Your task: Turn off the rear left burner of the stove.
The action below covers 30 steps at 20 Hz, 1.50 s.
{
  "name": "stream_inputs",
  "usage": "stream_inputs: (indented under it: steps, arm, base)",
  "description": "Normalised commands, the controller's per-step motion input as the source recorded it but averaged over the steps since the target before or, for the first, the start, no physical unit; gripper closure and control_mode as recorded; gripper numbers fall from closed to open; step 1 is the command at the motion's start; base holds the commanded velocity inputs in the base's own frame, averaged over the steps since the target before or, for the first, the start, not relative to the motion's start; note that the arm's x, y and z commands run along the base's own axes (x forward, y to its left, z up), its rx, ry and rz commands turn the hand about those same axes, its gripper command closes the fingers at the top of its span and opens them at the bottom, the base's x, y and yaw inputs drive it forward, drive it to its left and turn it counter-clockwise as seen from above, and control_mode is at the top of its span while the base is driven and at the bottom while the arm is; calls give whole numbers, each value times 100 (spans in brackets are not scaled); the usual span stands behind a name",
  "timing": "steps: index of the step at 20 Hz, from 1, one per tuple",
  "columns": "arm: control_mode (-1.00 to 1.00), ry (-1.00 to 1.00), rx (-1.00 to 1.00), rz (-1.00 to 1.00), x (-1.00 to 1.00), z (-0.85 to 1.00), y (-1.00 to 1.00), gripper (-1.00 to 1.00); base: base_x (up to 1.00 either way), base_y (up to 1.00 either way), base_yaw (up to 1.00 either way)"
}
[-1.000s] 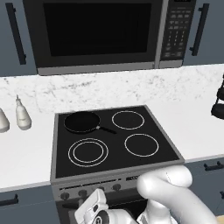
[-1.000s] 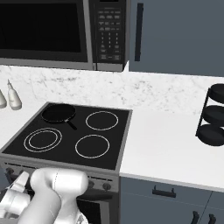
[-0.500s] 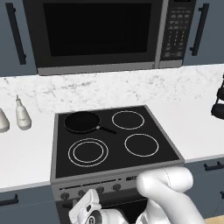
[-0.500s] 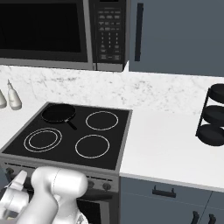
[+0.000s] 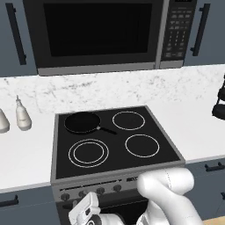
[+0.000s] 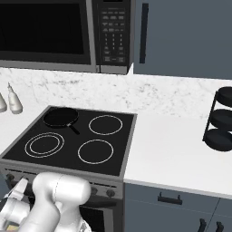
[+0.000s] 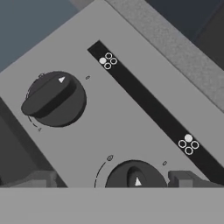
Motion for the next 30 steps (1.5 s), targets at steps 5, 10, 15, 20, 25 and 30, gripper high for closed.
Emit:
stream_inputs:
  steps: [5,10,15,20,25,30]
  arm:
    - [-100,-4,0,0,7,1,-8,-100]
    - [-100,-4,0,0,0,2,0,-100]
    - [-100,-3,0,0,0,6,0,-100]
    - [-100,-3,0,0,0,5,0,-100]
    - [-100,0,0,0,0,0,0,100]
    - [-100,2,13,0,0,0,-4,100]
  base:
    - [0,0,0]
    - [0,0,0]
    - [0,0,0]
    - [0,0,0]
    - [0,0,0]
    - [0,0,0]
